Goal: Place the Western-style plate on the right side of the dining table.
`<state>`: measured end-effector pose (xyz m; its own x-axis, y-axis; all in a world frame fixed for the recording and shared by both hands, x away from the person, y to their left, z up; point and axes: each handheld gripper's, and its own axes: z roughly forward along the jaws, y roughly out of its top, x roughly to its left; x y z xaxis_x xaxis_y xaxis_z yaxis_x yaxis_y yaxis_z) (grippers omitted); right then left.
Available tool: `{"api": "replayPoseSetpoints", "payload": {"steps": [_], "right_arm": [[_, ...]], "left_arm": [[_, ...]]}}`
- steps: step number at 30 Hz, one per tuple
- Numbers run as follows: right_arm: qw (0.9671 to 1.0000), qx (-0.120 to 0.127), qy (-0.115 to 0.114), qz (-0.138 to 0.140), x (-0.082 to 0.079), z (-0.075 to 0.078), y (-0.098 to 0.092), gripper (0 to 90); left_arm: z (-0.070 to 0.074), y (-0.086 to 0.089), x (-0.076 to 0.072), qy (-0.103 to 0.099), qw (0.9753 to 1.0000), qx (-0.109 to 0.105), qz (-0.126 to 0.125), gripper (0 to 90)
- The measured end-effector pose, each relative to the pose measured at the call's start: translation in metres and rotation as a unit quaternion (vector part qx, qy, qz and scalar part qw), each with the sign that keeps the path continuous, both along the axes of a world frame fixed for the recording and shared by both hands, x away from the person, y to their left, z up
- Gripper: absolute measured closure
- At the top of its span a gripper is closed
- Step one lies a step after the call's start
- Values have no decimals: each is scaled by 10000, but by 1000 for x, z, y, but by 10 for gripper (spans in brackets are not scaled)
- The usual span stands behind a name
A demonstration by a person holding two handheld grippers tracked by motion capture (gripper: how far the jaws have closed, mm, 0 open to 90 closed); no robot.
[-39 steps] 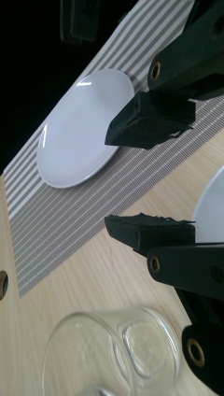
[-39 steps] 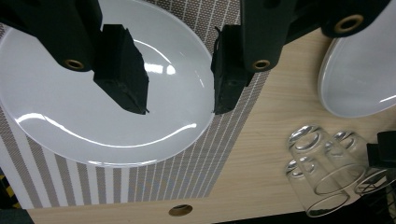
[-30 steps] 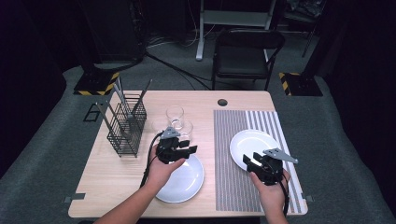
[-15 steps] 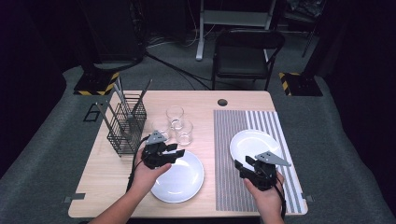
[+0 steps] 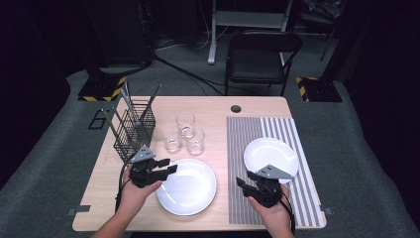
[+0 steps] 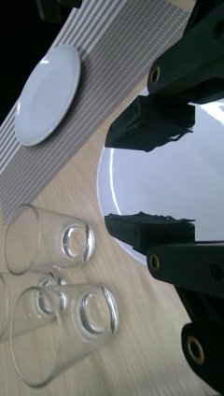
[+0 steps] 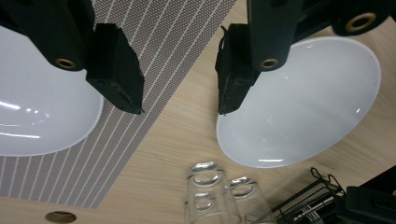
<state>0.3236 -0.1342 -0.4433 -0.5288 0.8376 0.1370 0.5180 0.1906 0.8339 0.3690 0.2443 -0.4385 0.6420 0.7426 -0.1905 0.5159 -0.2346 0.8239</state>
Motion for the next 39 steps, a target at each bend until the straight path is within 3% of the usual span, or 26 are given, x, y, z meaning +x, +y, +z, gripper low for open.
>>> {"api": "replayPoseSetpoints", "payload": {"steps": [16,24,39], "right_arm": [[9986,-80,79,519,3,-16,19,522],[9952,-242,93,941,3,-25,32,521],[9912,-310,181,1278,3,-43,41,521]], "left_arm": [[-16,18,-13,101,9999,-50,129,583],[-24,22,-18,84,9999,57,92,576],[-34,28,-21,94,9998,138,118,576]]}}
